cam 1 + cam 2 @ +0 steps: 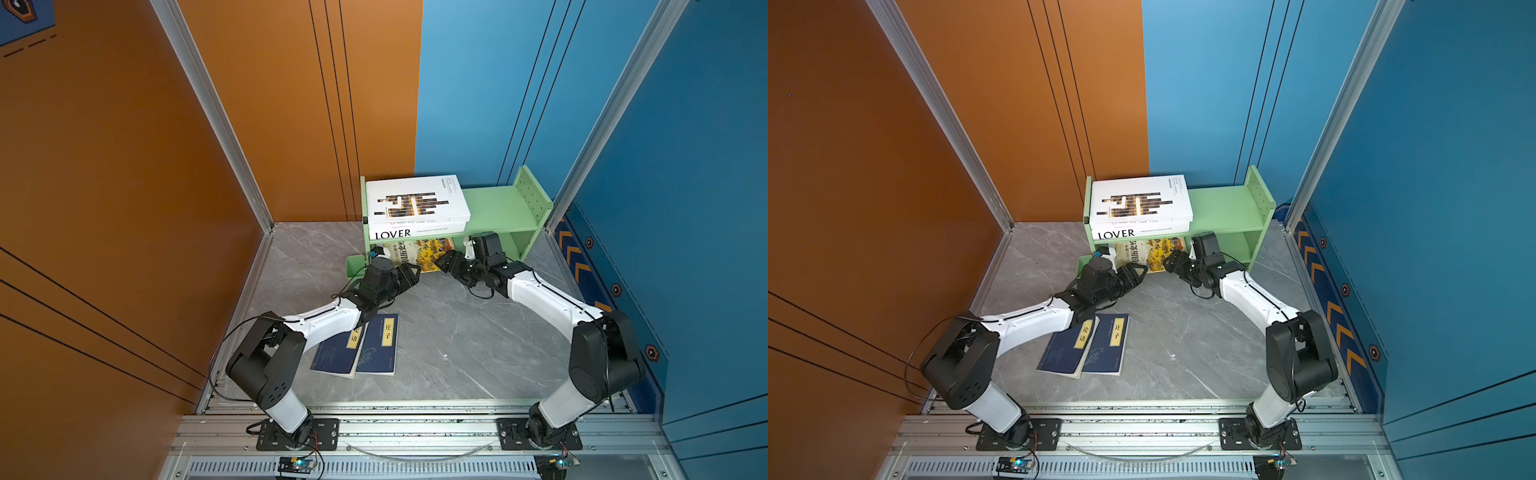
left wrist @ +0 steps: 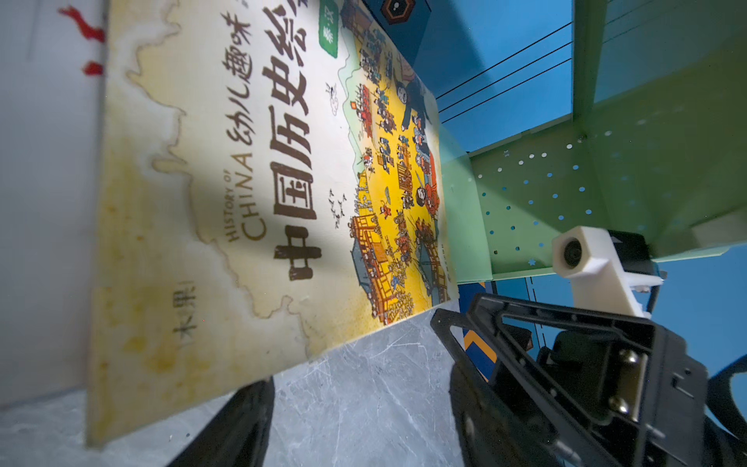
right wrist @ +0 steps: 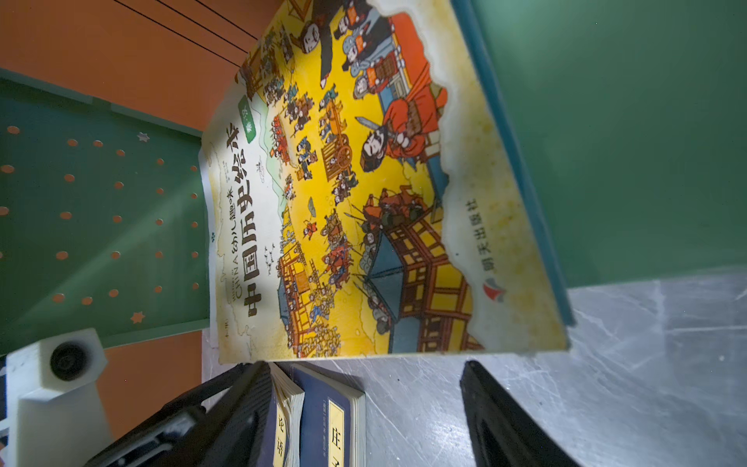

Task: Stacking books/files
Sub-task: Touch the book at the bookshelf, then move the book to the middle-left of the table.

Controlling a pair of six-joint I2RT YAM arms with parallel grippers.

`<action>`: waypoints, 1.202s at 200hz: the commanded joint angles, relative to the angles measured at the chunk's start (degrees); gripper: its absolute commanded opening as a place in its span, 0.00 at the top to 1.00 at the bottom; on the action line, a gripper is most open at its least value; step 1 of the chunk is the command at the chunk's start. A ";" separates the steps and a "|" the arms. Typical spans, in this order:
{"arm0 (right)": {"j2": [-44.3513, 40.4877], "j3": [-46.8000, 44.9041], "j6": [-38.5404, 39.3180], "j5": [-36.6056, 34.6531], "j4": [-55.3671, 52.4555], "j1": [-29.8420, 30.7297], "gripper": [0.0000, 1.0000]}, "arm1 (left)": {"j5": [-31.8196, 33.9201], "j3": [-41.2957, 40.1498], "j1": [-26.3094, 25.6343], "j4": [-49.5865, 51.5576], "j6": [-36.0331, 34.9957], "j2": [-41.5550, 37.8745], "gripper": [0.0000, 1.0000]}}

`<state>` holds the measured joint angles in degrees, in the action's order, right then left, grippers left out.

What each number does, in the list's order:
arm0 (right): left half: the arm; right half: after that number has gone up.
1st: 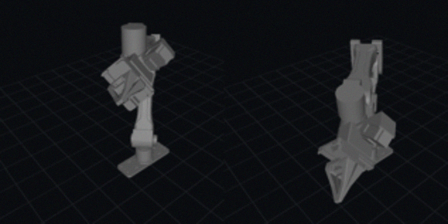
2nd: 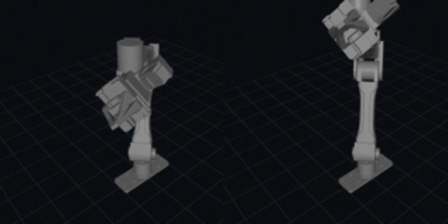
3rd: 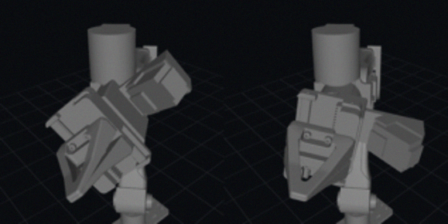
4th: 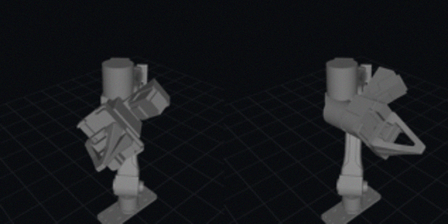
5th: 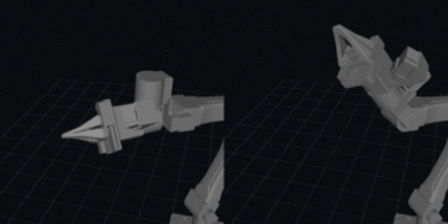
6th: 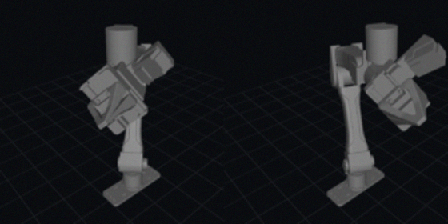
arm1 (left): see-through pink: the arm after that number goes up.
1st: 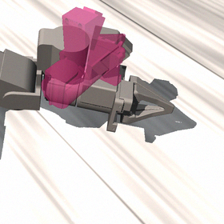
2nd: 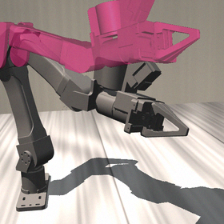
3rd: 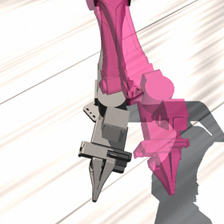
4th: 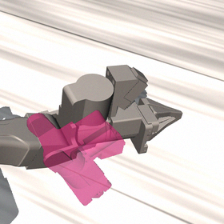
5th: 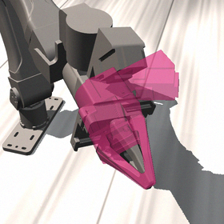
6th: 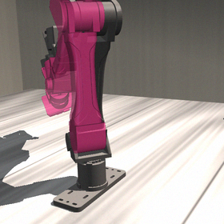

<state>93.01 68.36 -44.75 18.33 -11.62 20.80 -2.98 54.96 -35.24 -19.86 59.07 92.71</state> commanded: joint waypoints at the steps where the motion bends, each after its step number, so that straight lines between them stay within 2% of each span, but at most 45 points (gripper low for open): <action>1: -2.25 3.68 4.03 0.02 5.49 0.29 0.24 | 3.03 -0.38 -0.43 0.03 -4.45 -4.20 0.27; 27: -3.90 2.11 4.38 0.00 5.07 0.96 0.24 | -0.60 -0.16 -1.63 0.04 -8.72 -6.31 0.23; 80: -9.74 -2.96 3.99 -2.57 1.78 4.16 0.23 | -5.39 -6.18 -3.76 2.59 -9.34 -14.83 0.21; 96: -11.92 -5.19 3.45 -4.64 0.56 5.90 0.23 | -2.40 -7.91 -5.06 9.82 -10.64 -19.76 0.21; 123: -14.83 -9.26 2.36 -8.55 0.08 9.58 0.23 | 7.64 -10.73 -6.09 23.77 -11.18 -27.74 0.18; 153: -15.34 -11.79 1.10 -11.61 0.04 13.45 0.22 | 11.46 -15.77 -6.78 33.28 -9.47 -32.82 0.17; 174: -14.76 -12.60 0.66 -14.37 0.00 16.93 0.18 | 12.49 -19.78 -8.08 33.99 -7.13 -34.24 0.15; 178: -14.55 -12.63 0.56 -14.87 -0.14 17.49 0.13 | 12.91 -20.47 -8.26 34.17 -6.52 -34.27 0.15; 185: -14.08 -12.81 0.36 -15.64 -0.16 18.46 0.10 | 13.13 -21.56 -8.41 34.23 -5.85 -34.00 0.15; 189: -13.80 -12.85 0.20 -16.10 -0.16 18.89 0.09 | 13.25 -22.05 -8.56 34.24 -5.50 -33.81 0.09; 197: -13.13 -12.89 -0.16 -16.69 -0.24 20.31 0.07 | 13.84 -22.89 -8.95 34.25 -4.51 -33.27 0.07; 240: -9.17 -12.98 -1.80 -17.88 0.85 24.90 0.06 | 15.49 -25.41 -10.32 32.37 -1.97 -29.15 0.02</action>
<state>81.54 56.16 -45.04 3.03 -11.00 44.07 9.91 30.81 -45.01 12.60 54.72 61.87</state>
